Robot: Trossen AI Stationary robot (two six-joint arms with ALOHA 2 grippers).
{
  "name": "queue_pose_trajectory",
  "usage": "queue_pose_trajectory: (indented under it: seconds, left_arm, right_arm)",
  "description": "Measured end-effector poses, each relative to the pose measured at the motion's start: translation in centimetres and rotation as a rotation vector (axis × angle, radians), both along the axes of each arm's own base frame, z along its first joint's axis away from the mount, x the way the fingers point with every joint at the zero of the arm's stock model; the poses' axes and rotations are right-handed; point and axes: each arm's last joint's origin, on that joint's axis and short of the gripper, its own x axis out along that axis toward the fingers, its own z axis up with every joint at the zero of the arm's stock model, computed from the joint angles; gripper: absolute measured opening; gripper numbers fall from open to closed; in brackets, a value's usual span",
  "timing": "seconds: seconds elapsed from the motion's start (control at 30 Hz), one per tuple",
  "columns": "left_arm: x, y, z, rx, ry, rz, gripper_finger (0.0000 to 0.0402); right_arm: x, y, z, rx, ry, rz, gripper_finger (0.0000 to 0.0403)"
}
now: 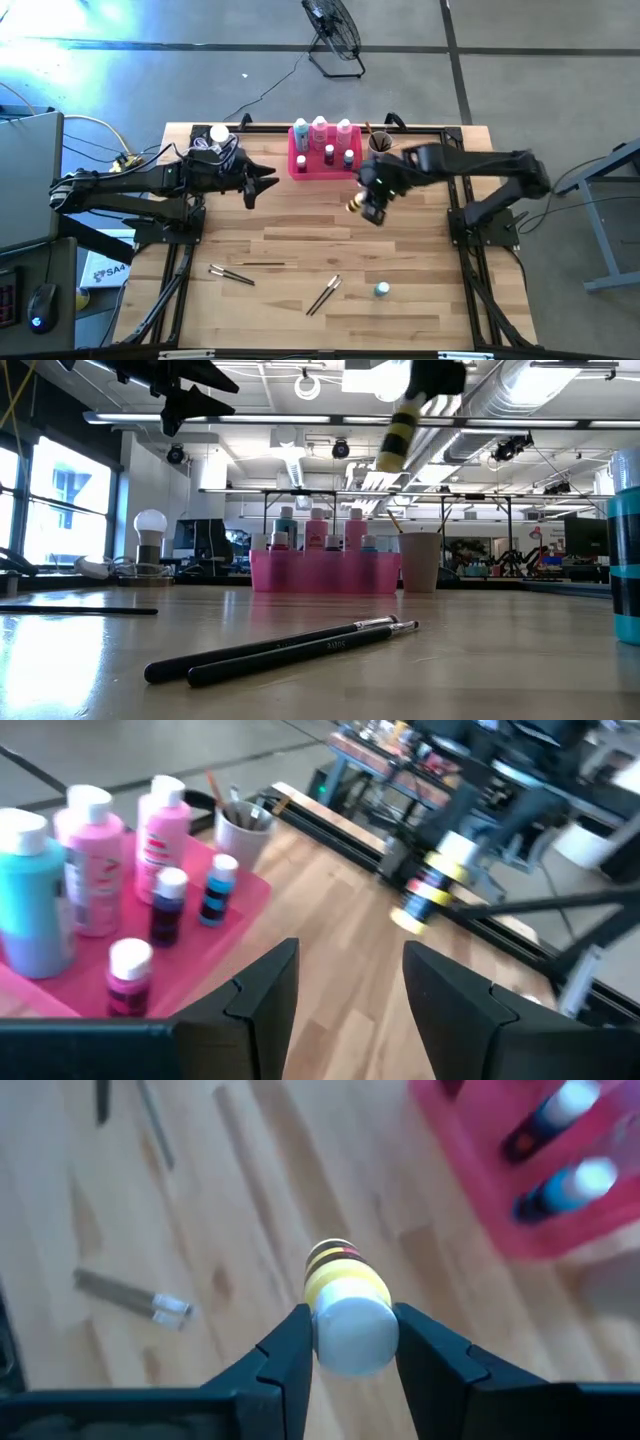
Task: Pick & Place Paint Supplies
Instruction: Put the small yellow paint bottle into the pink bin
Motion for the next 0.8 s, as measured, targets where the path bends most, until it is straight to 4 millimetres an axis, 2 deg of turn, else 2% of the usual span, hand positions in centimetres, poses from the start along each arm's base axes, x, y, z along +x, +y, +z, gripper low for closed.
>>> queue_pose_trajectory:
  seconds: [0.2,0.4,0.53,0.8]
  left_arm:
    - [0.0,-0.3,-0.4,-0.026,0.042,-0.088,0.0177]
    - [-0.1,-0.4,-0.9,-0.044,0.087,-0.126,0.0177]
    - [-0.2,-0.4,-1.0,-0.048,0.106,-0.126,0.0177]
    - [-0.2,-0.4,-1.1,-0.006,0.121,-0.137,0.0177]
  right_arm:
    - [3.6,-3.6,0.3,-0.047,-0.004,-0.031,0.012]
    - [6.3,-7.1,-0.7,-0.08,0.023,-0.052,0.0116]
    - [7.3,-9.3,-1.9,-0.088,0.051,-0.075,0.0121]
    - [7.9,-12.4,-3.7,-0.088,0.085,-0.131,0.0119]
